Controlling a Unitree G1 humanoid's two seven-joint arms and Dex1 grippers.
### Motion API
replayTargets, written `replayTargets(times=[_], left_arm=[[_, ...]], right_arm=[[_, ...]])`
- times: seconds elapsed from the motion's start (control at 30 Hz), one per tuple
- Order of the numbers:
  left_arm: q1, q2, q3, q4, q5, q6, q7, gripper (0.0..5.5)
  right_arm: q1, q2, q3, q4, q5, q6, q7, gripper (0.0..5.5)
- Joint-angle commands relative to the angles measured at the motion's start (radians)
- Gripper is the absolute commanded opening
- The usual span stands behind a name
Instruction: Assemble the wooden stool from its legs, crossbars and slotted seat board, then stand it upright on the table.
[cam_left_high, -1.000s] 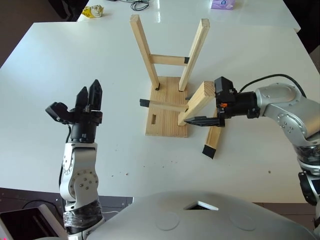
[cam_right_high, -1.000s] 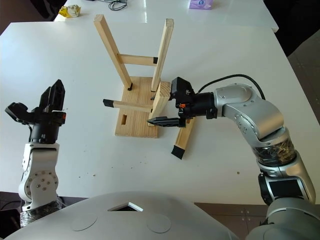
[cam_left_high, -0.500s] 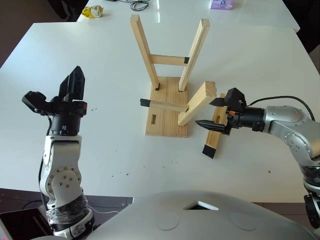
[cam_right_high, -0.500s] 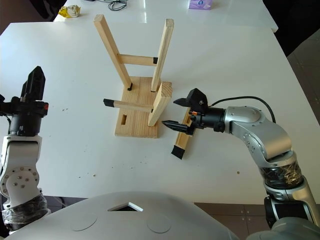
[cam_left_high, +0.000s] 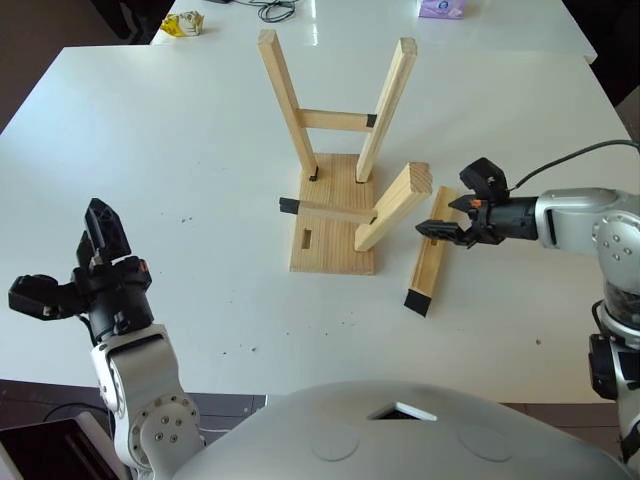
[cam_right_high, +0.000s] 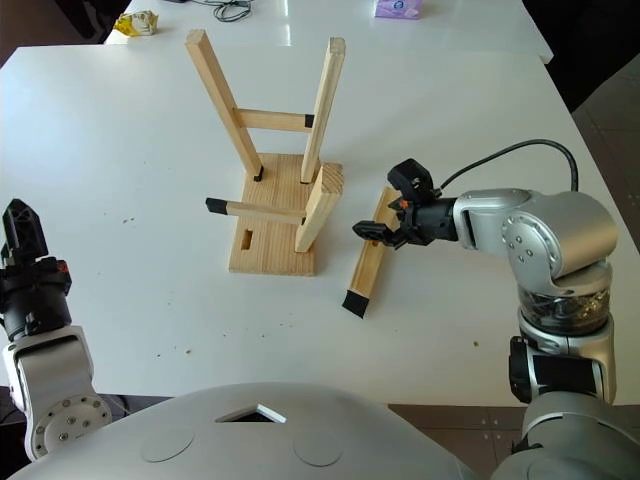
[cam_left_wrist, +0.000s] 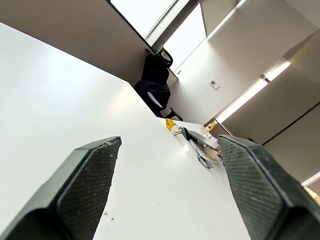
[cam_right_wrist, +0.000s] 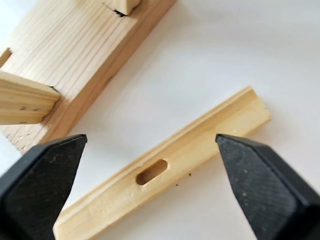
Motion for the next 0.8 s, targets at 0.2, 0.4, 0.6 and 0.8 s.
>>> replayTargets(times=[0.2, 0.4, 0.6, 0.8], left_arm=[[0.007, -0.003, -0.04, -0.057, 0.006, -0.014, 0.089, 3.59], [-0.009, 0.005, -0.055, -0.053, 0.016, -0.013, 0.102, 3.59], [-0.006, 0.022, -0.051, -0.054, 0.004, -0.008, 0.105, 3.59], [0.003, 0.028, -0.052, -0.06, -0.003, -0.004, 0.106, 3.59]], right_arm=[[-0.059, 0.083, -0.003, 0.13, 0.146, 0.008, -0.313, 4.76], [-0.058, 0.152, -0.036, 0.203, 0.236, 0.008, -0.561, 4.76], [-0.044, 0.199, -0.067, 0.22, 0.283, 0.008, -0.74, 4.76], [0.0, 0.235, -0.1, 0.225, 0.368, 0.008, -0.892, 4.76]])
